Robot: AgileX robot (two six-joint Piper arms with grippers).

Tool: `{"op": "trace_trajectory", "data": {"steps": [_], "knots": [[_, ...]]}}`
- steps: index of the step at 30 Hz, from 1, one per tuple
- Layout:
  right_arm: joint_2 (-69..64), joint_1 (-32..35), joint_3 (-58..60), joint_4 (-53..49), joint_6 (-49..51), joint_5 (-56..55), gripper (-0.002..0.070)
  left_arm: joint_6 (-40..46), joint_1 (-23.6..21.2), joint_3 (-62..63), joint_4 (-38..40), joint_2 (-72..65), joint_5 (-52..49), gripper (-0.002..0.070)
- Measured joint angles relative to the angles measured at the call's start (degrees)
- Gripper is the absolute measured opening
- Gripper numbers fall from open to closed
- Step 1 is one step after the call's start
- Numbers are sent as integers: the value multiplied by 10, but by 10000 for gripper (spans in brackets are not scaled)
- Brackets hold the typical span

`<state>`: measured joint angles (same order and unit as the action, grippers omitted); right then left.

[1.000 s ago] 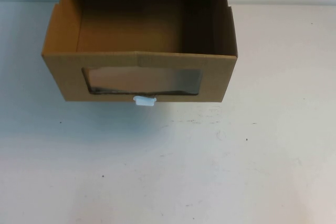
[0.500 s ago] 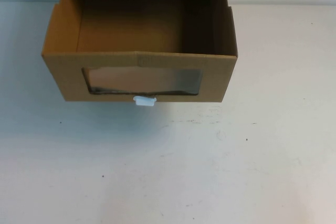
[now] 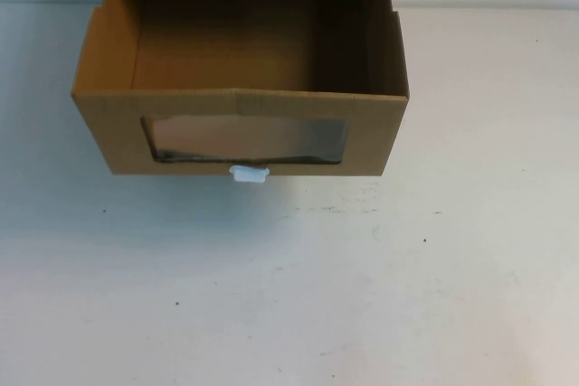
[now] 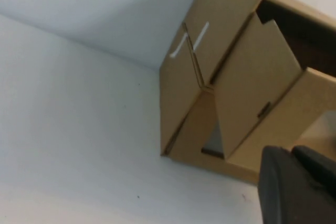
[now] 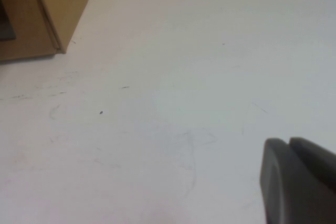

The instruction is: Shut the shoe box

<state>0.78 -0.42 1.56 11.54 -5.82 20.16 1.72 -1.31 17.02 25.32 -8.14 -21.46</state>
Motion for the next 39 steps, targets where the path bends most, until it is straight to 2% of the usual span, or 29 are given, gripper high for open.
{"op": "trace_trajectory", "data": {"steps": [3,9,14,18,25,30,34,39], "knots": [[0,0,0,0,0,0,-11,32,0,104,-8,-104,-95,-5],[0,0,0,0,0,0,-11,136,0,336,-8,-339,-221,-5],[0,0,0,0,0,0,-11,215,0,530,40,-520,-303,-5],[0,0,0,0,0,0,-11,258,3,676,87,-656,-316,-5],[0,0,0,0,0,0,-11,267,66,918,92,-860,-366,-5],[0,0,0,0,0,0,-11,252,107,1074,62,-991,-402,-5],[0,0,0,0,0,0,-11,235,123,1149,30,-1058,-429,-5],[0,0,0,0,0,0,-11,232,127,1170,21,-1085,-440,-5]]}}
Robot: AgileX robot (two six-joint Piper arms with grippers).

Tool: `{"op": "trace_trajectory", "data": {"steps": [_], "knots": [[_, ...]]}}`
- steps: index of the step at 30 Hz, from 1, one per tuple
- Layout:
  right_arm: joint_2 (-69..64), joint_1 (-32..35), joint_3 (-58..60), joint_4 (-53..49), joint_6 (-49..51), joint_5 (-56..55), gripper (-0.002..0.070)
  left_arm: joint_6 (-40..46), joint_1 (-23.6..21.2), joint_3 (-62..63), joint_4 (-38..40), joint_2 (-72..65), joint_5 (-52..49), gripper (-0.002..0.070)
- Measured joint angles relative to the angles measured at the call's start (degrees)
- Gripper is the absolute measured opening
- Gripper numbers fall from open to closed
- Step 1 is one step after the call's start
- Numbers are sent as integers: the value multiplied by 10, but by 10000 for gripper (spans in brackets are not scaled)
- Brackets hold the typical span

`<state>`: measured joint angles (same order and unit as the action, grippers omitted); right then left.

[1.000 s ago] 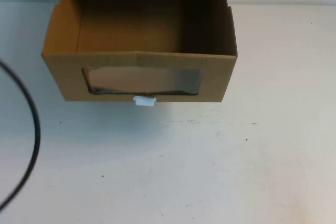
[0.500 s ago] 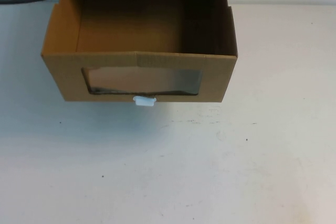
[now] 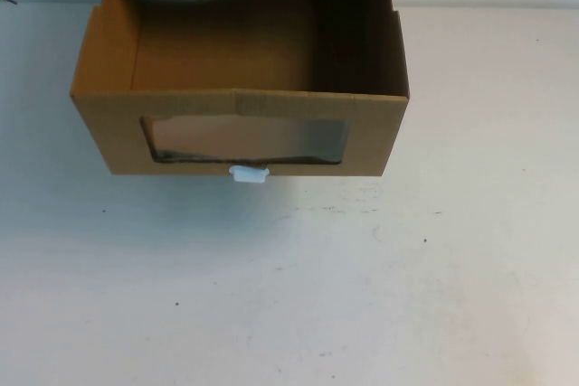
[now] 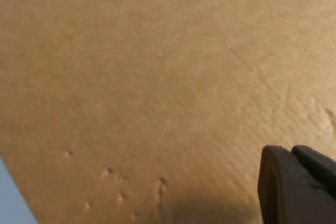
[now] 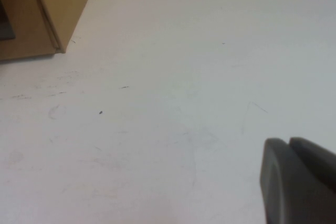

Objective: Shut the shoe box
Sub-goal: Press the shoe box with left arm, then close the shoe box with your right arm

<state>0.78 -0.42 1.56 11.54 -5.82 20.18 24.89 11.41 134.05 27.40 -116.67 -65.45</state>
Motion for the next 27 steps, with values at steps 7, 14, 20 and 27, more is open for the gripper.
{"op": "trace_trajectory", "data": {"steps": [7,14,20,27], "knots": [[0,0,0,19,0,-13,-11,-1,0,1,-20,-4,-11,-5],[0,0,0,187,0,-106,-11,-1,0,1,-20,-6,-12,-5],[0,0,0,325,0,-179,-11,-1,1,2,-30,-6,-12,-5],[-43,0,-74,366,2,-3,-11,-1,1,2,-32,-6,-12,-5]]}}
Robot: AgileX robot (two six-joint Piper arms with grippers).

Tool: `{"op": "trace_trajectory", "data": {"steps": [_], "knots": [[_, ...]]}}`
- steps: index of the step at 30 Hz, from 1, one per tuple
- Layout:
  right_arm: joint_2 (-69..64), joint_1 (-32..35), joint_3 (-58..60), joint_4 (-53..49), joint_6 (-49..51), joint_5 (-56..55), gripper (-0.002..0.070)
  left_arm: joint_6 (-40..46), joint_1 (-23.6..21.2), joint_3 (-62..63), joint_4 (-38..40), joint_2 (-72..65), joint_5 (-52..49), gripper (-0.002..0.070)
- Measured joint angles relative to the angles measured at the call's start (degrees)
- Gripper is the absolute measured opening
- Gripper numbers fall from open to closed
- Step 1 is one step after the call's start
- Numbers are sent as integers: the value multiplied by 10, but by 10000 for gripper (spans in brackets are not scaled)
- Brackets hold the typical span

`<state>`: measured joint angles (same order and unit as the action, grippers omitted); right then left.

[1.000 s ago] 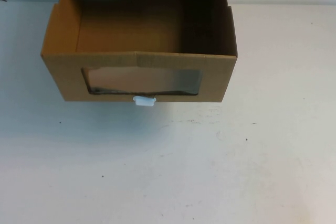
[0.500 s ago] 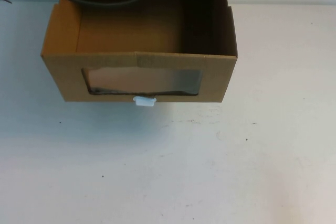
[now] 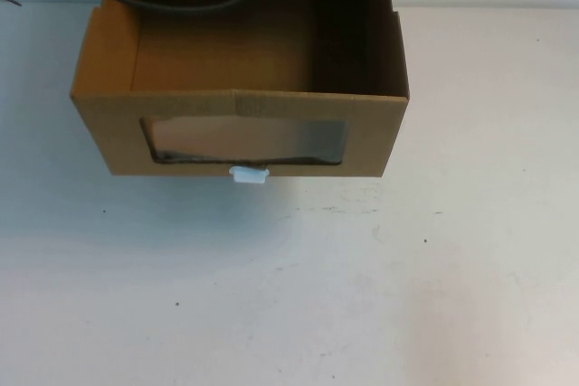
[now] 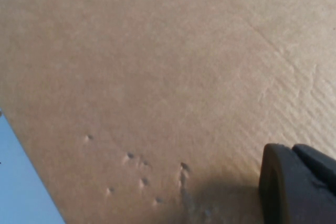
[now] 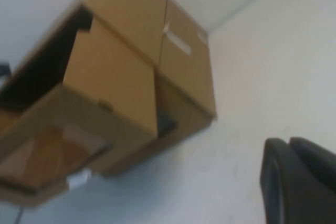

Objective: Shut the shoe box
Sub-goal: Close the shoe box with your right arm

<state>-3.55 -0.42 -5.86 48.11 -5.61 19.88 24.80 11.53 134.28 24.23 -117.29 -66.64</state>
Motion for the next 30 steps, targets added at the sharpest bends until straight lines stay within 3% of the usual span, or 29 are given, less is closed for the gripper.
{"op": "trace_trajectory", "data": {"steps": [8,16,21,30], "knots": [[-257,0,-195,-124,-13,324,-11,0,0,1,-1,0,0,-5],[-458,-19,-365,-159,-77,399,-11,0,1,1,-2,0,0,-5],[-551,-141,-466,-197,-49,367,-11,-2,1,1,-2,0,0,-5],[-652,-446,-553,-427,170,205,-11,-9,1,1,-2,0,-1,-5]]}}
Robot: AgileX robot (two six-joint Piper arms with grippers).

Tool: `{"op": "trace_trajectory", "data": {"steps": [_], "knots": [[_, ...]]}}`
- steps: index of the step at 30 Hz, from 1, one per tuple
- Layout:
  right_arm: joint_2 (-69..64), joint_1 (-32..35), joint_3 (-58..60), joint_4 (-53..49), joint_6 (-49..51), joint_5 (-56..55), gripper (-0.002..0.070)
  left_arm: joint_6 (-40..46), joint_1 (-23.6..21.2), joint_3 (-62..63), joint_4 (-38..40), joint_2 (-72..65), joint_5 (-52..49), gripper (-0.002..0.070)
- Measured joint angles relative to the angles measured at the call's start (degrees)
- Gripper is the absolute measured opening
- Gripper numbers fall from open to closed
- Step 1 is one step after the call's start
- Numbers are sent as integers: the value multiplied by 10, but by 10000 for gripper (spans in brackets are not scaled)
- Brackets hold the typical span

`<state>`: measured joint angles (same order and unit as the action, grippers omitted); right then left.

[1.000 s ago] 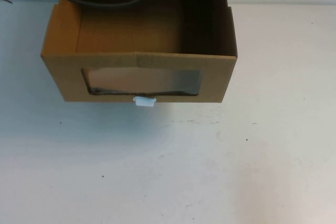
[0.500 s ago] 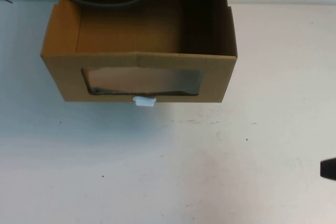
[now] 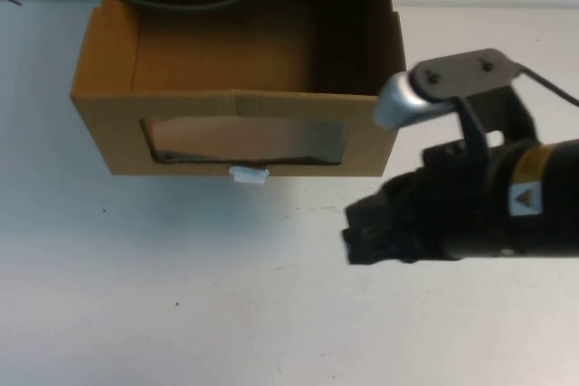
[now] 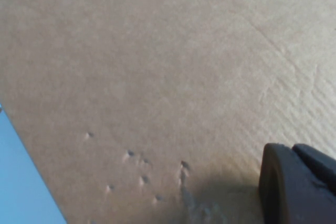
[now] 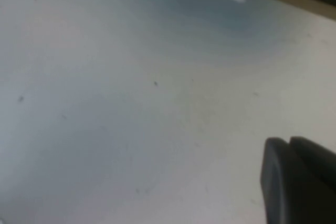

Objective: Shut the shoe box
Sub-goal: Close the shoe box with your right arm

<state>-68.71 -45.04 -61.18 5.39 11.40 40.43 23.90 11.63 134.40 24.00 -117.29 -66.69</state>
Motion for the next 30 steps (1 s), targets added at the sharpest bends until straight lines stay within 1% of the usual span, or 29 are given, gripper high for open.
{"op": "trace_trajectory", "data": {"steps": [2,4,8,11,20,30], "knots": [[-21,-44,-9,-46,39,-52,-11,0,0,0,0,0,-1,-5],[-41,-68,-17,-83,62,-98,-10,-1,0,0,0,0,-1,-5],[-83,-79,-32,-122,79,-193,-11,-1,0,0,0,0,-1,-5],[-113,-79,-50,-136,81,-231,-11,-3,0,0,0,0,-1,-5],[-193,-54,-118,-144,82,-249,-11,-4,0,0,0,0,-1,-5],[-225,-15,-146,-144,83,-270,-11,-5,0,0,0,0,-1,-5]]}}
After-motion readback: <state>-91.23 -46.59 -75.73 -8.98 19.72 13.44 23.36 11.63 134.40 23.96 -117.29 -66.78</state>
